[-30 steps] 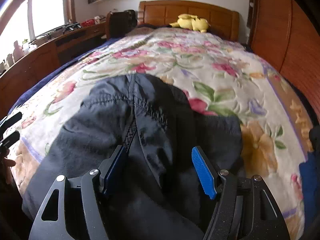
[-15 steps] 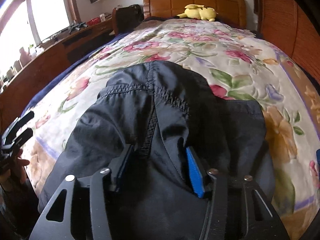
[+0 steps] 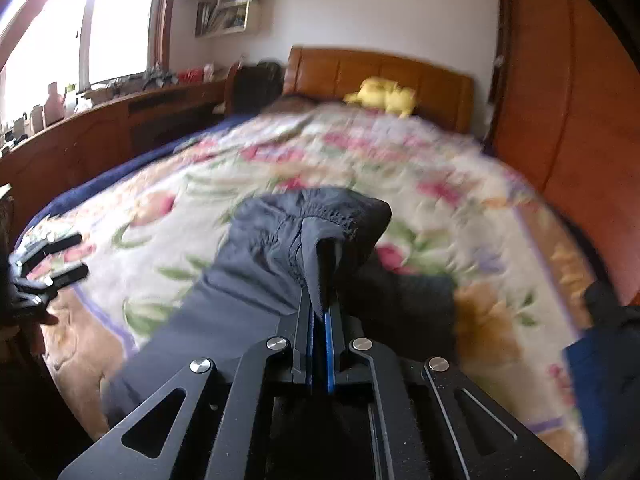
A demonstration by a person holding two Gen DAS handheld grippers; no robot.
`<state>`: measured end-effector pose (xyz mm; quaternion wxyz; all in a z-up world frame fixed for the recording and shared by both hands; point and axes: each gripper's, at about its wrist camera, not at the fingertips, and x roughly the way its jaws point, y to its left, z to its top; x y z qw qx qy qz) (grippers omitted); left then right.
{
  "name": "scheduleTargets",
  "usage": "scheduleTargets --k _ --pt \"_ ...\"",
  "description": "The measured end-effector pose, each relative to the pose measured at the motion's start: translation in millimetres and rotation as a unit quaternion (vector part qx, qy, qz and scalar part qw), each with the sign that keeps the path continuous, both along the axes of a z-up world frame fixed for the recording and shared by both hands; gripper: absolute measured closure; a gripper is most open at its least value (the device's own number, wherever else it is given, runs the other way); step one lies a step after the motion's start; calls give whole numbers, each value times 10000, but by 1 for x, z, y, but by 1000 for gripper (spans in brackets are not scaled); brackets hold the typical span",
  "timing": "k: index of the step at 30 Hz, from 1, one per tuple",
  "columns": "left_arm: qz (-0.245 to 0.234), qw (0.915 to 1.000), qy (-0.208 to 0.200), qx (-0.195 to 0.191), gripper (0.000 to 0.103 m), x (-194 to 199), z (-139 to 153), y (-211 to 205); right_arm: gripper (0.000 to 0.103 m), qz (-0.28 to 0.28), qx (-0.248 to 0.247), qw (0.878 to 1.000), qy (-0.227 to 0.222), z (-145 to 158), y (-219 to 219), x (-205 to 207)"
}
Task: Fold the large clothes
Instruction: 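Grasp the end of the navy bundle with the right gripper and lift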
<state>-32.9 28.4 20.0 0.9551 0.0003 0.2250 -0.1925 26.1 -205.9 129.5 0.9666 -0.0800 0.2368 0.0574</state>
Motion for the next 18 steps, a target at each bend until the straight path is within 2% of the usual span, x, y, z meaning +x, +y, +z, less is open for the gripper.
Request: scheduleTargets --k 3,5,7,10,14,17,18 --pt "-62 10000 -29 -9 22 -1 3 -4 100 -271 -227 9993 -90 11 -15 -19" --pt "-97 9999 -53 -30 22 -2 5 -7 100 -549 -252 9982 -5 5 -32 -25" --pt "-121 9999 -81 -31 22 -2 6 -9 100 -834 -215 9959 260 -12 -56 -24" --pt "-164 9998 -83 -38 22 -1 7 -12 100 -980 72 9920 795 -51 -81 -15" --pt "-207 9998 -61 14 22 0 5 -19 98 -985 253 9915 814 -72 -82 -18" --pt "-191 9997 -83 109 22 -1 4 -23 83 -1118 206 9909 727 -70 -77 -20" --pt "-188 9997 -85 126 22 -1 4 -23 72 -1136 188 9909 699 -68 -76 -25"
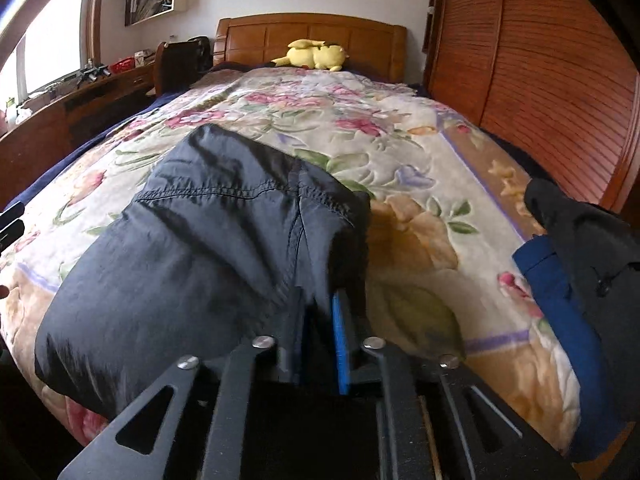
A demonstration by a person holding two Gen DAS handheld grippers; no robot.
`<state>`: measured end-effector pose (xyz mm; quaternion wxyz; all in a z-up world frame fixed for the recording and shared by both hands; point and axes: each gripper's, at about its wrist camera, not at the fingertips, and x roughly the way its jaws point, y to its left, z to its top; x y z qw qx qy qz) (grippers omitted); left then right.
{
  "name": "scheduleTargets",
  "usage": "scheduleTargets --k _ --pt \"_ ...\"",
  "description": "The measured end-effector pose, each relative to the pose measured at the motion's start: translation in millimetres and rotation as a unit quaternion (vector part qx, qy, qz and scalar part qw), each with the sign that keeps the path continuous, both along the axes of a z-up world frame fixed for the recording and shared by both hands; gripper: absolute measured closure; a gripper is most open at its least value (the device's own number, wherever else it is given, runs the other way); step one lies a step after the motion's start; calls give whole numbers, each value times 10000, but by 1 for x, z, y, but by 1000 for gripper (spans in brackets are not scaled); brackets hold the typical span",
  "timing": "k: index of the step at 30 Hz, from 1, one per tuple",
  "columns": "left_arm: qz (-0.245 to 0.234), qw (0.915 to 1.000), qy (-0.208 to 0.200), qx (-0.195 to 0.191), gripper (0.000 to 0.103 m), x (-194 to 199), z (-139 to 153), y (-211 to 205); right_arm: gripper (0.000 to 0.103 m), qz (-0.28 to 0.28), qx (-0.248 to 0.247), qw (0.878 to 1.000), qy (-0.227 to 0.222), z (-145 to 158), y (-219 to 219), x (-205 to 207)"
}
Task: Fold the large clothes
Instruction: 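Grasp the end of the navy bundle with the right gripper and lift, then close the left gripper on the bundle while the right gripper keeps holding it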
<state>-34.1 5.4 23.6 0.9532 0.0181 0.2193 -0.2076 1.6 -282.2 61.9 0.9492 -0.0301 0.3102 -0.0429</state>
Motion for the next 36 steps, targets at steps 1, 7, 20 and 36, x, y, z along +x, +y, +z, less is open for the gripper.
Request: scheduleTargets --k 1,7,20,36 --pt "8 10000 -1 12 22 0 0 0 64 -8 -17 10000 -53 0 2 -5" --pt "8 10000 11 7 22 0 -1 -1 30 -71 12 9997 -223 -2 6 -32" --pt "-47 9999 28 133 22 3 -2 -16 17 -216 466 9986 137 -34 -5 -15" --pt "-428 9964 446 572 22 105 18 -106 18 -47 1261 9911 432 -64 -21 -1"
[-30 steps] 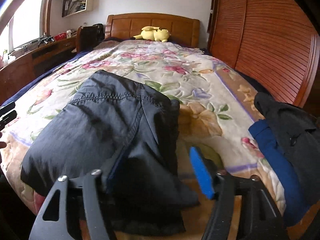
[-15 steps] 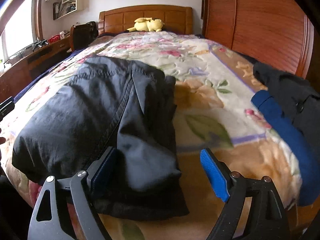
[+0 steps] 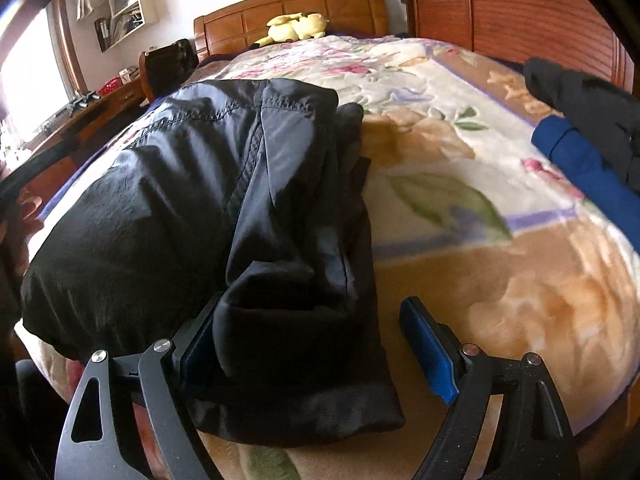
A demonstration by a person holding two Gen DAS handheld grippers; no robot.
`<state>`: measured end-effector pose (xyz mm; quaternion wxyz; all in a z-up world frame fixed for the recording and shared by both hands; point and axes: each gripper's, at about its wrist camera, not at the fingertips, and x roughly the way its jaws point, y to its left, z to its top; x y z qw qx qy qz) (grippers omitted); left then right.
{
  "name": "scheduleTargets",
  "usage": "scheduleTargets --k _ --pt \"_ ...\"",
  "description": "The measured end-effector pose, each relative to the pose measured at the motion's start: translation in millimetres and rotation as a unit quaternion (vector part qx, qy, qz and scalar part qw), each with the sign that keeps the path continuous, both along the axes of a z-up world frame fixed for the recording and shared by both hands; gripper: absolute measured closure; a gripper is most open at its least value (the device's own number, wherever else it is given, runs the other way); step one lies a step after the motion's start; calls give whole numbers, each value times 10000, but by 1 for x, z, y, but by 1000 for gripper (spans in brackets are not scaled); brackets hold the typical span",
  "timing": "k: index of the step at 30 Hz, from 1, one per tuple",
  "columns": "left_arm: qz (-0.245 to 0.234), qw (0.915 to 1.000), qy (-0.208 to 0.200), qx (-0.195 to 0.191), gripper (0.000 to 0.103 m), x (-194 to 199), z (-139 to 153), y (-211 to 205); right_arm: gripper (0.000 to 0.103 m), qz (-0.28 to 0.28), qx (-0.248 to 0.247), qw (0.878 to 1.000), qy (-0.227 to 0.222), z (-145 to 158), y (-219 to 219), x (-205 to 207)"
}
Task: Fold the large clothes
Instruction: 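Close the left gripper on the bundle while the right gripper keeps holding it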
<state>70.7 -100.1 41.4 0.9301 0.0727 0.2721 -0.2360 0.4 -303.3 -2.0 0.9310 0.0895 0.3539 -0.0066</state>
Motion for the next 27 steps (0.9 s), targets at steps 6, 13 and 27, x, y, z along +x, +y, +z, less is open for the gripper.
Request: scheduleTargets --k 6,13,27 --pt "-16 9987 472 180 22 52 -20 -31 32 172 108 9998 -30 -2 2 0" --pt "35 9983 454 354 21 70 -29 -41 39 294 171 9994 -7 -4 3 3" --pt "-162 9942 1005 353 21 99 -51 -52 62 590 207 9980 -117 -3 7 1"
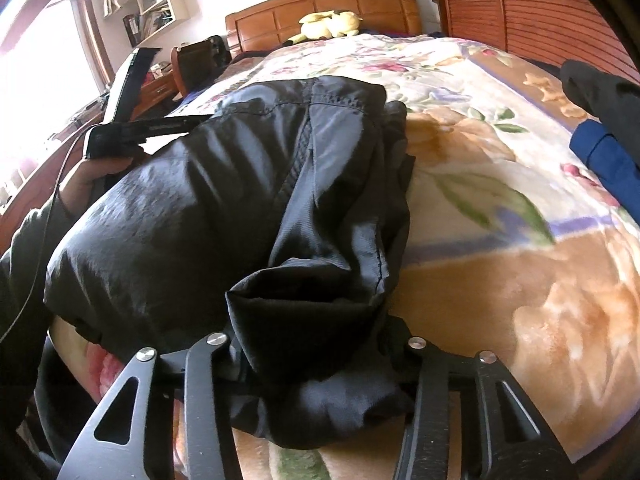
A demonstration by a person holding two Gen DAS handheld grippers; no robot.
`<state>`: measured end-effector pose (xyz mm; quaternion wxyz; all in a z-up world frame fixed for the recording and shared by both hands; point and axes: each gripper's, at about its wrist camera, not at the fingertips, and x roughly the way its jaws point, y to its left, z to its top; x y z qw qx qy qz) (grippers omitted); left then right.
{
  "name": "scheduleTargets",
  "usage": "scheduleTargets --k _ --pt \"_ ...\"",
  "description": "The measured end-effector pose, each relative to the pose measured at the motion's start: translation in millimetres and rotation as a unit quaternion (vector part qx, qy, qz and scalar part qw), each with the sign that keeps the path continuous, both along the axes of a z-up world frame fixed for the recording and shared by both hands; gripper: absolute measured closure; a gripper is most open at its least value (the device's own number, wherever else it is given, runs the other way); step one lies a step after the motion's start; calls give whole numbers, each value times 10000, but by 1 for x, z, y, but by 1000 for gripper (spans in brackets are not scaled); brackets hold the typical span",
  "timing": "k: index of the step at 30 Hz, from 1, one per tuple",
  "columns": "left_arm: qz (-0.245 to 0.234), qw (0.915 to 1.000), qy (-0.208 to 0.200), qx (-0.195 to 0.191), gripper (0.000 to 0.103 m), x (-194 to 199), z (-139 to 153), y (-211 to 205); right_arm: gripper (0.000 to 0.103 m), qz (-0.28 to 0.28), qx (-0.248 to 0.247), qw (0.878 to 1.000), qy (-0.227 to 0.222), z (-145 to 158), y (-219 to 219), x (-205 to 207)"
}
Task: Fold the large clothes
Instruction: 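Close the left gripper on the bundle while the right gripper keeps holding it, then carry the navy bundle with both grippers to the clothes stack by the door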
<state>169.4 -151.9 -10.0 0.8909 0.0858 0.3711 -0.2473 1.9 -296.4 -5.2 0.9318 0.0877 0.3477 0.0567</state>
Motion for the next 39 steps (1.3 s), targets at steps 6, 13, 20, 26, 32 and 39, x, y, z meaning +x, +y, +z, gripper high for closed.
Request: scheduleTargets --k 6,13,20,26,32,39 --pt "-296 9968 607 -433 42 8 -7 -1 77 112 -25 9999 -96 2 6 -5" --pt "-530 9983 223 -86 91 -15 8 -16 86 -51 1 9993 -366 7 7 -18" --pt "-335 9982 -409 -273 94 -36 48 7 90 -166 -177 9974 -680 28 12 -33" --pt "-273 9960 -747 -408 94 -54 74 18 91 -155 -348 9952 -900 46 16 -38" --pt "-145 9937 -986 -519 94 -62 89 21 91 -126 -530 9930 -1051 55 11 -35" --pt "-96 9914 -1214 -486 94 -71 104 2 91 -63 -665 9902 -1224 59 -2 -38"
